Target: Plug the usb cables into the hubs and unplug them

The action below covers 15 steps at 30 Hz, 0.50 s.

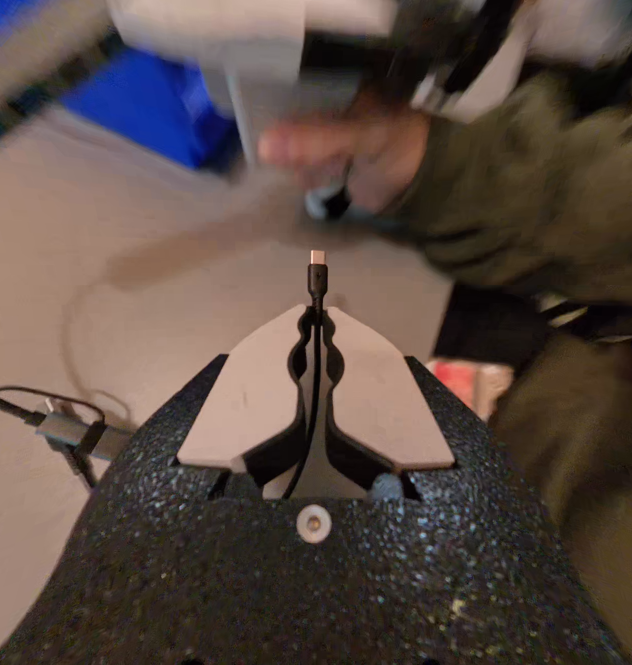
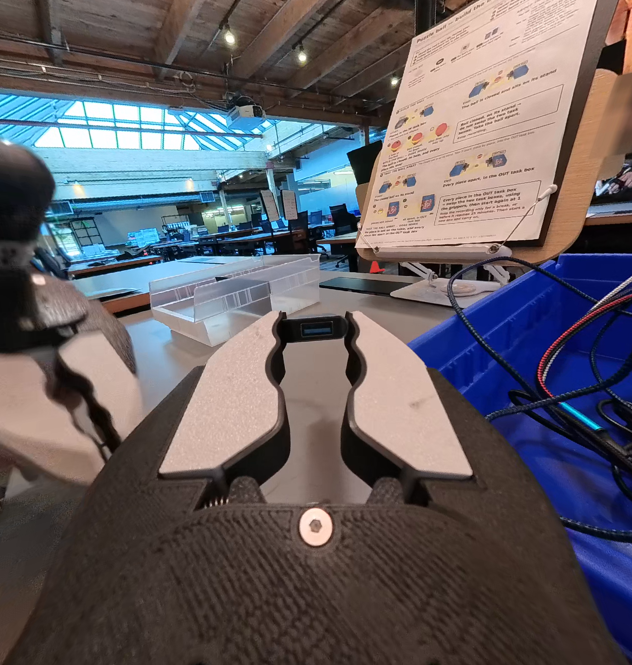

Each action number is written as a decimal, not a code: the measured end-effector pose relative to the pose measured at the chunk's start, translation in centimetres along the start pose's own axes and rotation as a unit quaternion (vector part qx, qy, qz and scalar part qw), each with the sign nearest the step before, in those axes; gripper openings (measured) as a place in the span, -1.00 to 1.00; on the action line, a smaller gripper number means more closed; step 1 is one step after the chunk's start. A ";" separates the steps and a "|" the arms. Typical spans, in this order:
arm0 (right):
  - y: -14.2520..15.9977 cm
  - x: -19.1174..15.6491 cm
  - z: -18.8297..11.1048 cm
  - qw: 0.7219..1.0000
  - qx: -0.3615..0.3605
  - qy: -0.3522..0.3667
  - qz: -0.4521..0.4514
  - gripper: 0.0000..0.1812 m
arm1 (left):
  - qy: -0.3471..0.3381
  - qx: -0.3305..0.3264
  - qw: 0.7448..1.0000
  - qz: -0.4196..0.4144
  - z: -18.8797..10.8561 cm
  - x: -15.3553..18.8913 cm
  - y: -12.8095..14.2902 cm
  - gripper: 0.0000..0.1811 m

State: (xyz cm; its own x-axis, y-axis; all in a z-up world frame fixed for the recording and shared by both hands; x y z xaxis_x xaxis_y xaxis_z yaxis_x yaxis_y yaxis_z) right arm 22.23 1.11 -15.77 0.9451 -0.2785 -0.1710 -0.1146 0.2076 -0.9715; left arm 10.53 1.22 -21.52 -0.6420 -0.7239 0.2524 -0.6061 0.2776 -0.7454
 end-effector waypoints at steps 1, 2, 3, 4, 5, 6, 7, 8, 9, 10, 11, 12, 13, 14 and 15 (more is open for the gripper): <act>0.0 0.0 0.0 1.000 0.001 0.000 0.001 -0.65 | 0.030 0.053 0.998 -0.010 -1.5 0.9 -1.8 -0.95; 0.0 0.0 0.0 1.000 0.001 0.000 0.002 -0.65 | 0.053 0.107 0.993 -0.018 -3.3 1.5 -3.5 -0.95; -0.1 0.0 -0.1 1.000 0.002 0.000 0.002 -0.65 | 0.071 0.159 0.985 -0.016 -5.3 1.9 -5.0 -0.95; -0.1 0.0 -0.1 1.000 0.002 -0.001 0.003 -0.66 | 0.085 0.203 0.975 -0.011 -7.4 2.2 -6.0 -0.95; -0.1 0.0 -0.1 1.000 0.002 -0.001 0.003 -0.65 | 0.094 0.236 0.967 -0.011 -9.3 2.1 -6.5 -0.95; -0.1 0.0 -0.1 1.000 0.003 -0.002 0.003 -0.65 | 0.097 0.262 0.960 -0.011 -10.9 1.6 -6.6 -0.95; -0.1 0.0 -0.1 1.000 0.003 -0.002 0.003 -0.65 | 0.099 0.283 0.954 -0.017 -12.4 0.9 -6.1 -0.95; -0.1 0.0 -0.1 1.000 0.003 -0.002 0.003 -0.65 | 0.101 0.301 0.947 -0.037 -13.7 -0.1 -5.3 -0.95; -0.1 0.0 -0.1 1.000 0.003 -0.002 0.002 -0.65 | 0.105 0.320 0.940 -0.058 -14.9 -1.0 -4.3 -0.95; -0.1 0.0 -0.1 1.000 0.002 -0.002 0.001 -0.65 | 0.104 0.339 0.932 -0.077 -16.1 -1.9 -3.1 -0.95; 0.0 0.0 0.0 1.000 0.001 -0.002 0.000 -0.65 | 0.091 0.362 0.922 -0.103 -17.3 -3.2 -1.7 -0.95; 0.0 -0.1 0.0 1.000 0.001 -0.002 -0.002 -0.66 | 0.075 0.384 0.911 -0.132 -18.6 -4.4 -0.1 -0.95; 0.0 -0.1 0.0 1.000 0.000 -0.002 -0.004 -0.65 | 0.053 0.400 0.901 -0.160 -19.9 -5.7 1.6 -0.95; 0.0 -0.1 0.0 1.000 -0.001 -0.002 -0.006 -0.65 | 0.019 0.407 0.894 -0.186 -21.0 -7.0 3.5 -0.95; 0.1 -0.2 0.0 1.000 -0.002 -0.003 -0.007 -0.65 | -0.020 0.407 0.890 -0.207 -22.0 -8.2 5.4 -0.95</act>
State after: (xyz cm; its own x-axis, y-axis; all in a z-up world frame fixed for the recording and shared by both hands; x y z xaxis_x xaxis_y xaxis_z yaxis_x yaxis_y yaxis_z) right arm 22.06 1.20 -15.79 0.9482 -0.2768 -0.1562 -0.1022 0.2000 -0.9745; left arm 2.18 22.62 -14.06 -0.4161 -0.6844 0.5986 -0.2360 -0.5545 -0.7980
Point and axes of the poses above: each gripper's, where its closed fingertips meet, z out along the fingers, y out of its underside, x = y × z across the jaws, the point moved 2 cm from there along -z, back along the fingers, and after that the axes turned 10 degrees about y, right-handed, at the moved point
